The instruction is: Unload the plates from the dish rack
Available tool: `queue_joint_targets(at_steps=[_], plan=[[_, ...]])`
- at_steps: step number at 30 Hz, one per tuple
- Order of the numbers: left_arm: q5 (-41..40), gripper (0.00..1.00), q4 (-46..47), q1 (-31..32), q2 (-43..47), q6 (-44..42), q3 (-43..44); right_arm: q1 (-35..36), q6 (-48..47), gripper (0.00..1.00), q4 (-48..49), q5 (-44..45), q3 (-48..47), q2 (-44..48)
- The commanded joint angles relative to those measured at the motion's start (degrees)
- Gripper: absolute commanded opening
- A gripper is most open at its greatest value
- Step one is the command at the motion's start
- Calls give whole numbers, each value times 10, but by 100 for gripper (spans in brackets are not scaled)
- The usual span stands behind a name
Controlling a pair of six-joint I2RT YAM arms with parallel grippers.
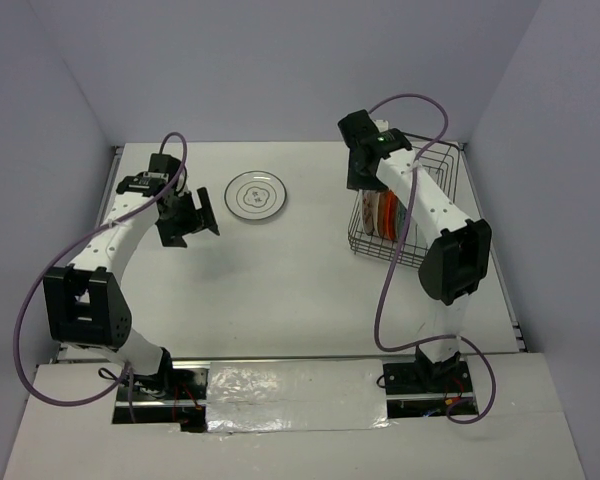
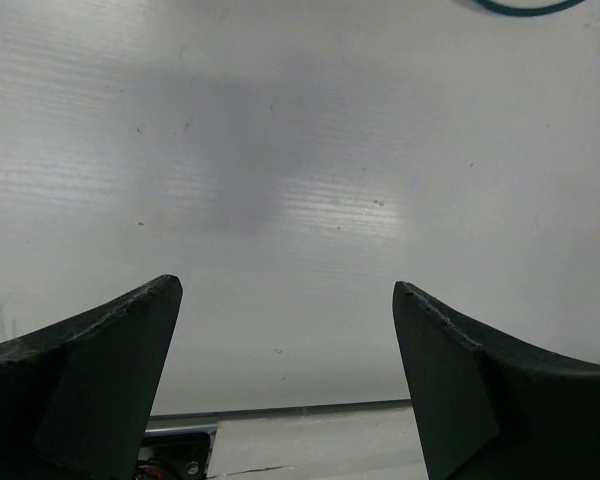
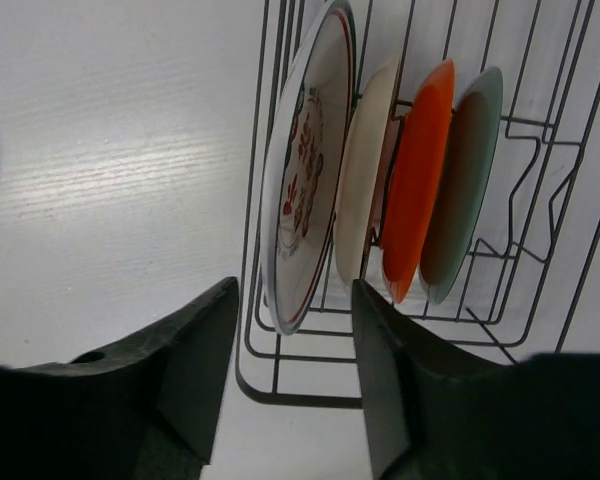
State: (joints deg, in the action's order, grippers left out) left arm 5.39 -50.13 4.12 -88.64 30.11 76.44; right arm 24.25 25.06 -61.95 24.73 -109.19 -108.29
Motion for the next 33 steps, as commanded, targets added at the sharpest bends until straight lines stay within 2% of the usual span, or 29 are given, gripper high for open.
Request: queue_joint_targets(at_steps=[1, 4, 5, 10, 12, 15, 16, 18, 19, 25, 28, 32, 33], plan=[[20, 100, 3, -1, 28, -25, -11, -13, -5, 52, 39, -23, -10, -7], [22, 99, -1, 0, 37, -29, -11, -17, -9, 32, 66, -33, 0, -13], [25, 100, -2, -1, 40, -29, -10, -17, -7, 29, 63, -37, -5, -17], [20, 100, -13, 0, 42, -34, 1, -18, 3, 30, 75, -53, 7, -20], [18, 99, -17, 0, 40, -37, 4, -19, 10, 34, 76, -55, 13, -19], [20, 100, -18, 0, 38, -37, 2, -19, 11, 32, 69, -51, 13, -23], [23, 100, -17, 0, 39, -36, 1, -19, 10, 21, 68, -50, 14, -25], [26, 100, -17, 0, 40, -35, 2, -19, 12, 12, 68, -46, 21, -16], [25, 100, -18, 0, 39, -35, 4, -18, 13, 1, 70, -46, 23, -11], [15, 100, -37, 0, 40, -26, 36, -18, 15, 0, 52, -64, -11, 43], [9, 99, -31, 0, 46, -15, 62, -18, 2, 0, 26, -84, -69, 62], [33, 100, -51, 0, 23, 0, 122, -4, -67, 0, -3, -130, -124, 94], [41, 100, -52, 0, 19, 12, 136, 10, -110, 0, -11, -144, -132, 100]])
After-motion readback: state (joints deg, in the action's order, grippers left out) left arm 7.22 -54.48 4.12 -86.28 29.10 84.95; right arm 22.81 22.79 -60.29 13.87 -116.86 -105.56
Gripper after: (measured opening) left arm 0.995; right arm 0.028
